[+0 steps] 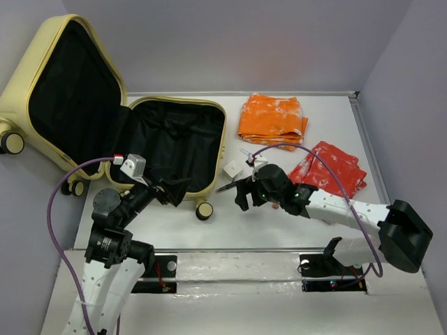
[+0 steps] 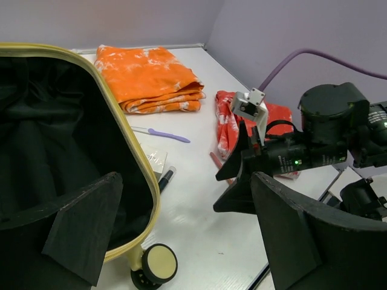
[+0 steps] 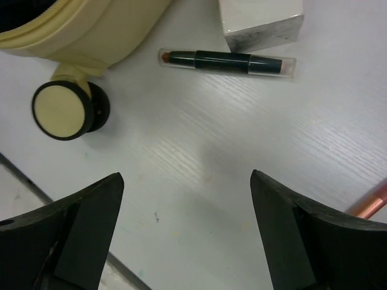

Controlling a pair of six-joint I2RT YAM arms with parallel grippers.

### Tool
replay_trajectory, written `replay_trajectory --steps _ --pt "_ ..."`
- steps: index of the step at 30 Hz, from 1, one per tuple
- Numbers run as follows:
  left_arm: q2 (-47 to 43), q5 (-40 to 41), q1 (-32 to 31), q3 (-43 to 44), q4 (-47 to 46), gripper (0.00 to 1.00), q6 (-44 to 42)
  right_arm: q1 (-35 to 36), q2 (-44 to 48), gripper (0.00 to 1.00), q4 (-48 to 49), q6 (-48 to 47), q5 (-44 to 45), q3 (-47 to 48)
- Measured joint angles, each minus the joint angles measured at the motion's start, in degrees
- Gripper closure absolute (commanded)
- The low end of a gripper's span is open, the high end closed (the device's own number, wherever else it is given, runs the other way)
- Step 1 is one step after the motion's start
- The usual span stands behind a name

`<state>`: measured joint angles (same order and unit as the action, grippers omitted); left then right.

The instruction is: Pack the luggage

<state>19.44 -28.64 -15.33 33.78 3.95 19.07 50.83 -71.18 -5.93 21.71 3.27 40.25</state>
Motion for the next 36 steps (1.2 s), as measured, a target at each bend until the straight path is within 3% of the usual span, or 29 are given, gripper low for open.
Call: replay_trajectory --steps 13,27,36 --pt "0.94 0.07 0.09 0.0 0.2 0.01 0.0 -0.17 -20.31 0.0 2.29 -10.86 10.84 13.7" --pt "1.03 0.02 1.16 0.0 0.2 0.01 0.04 -5.7 -27.23 0.01 8.24 -16.0 3.8 17.57" --pt "1.09 -0.74 1.92 0.0 0.15 0.01 0.04 -7.37 -31.98 0.32 9.42 -16.61 2.56 19.32"
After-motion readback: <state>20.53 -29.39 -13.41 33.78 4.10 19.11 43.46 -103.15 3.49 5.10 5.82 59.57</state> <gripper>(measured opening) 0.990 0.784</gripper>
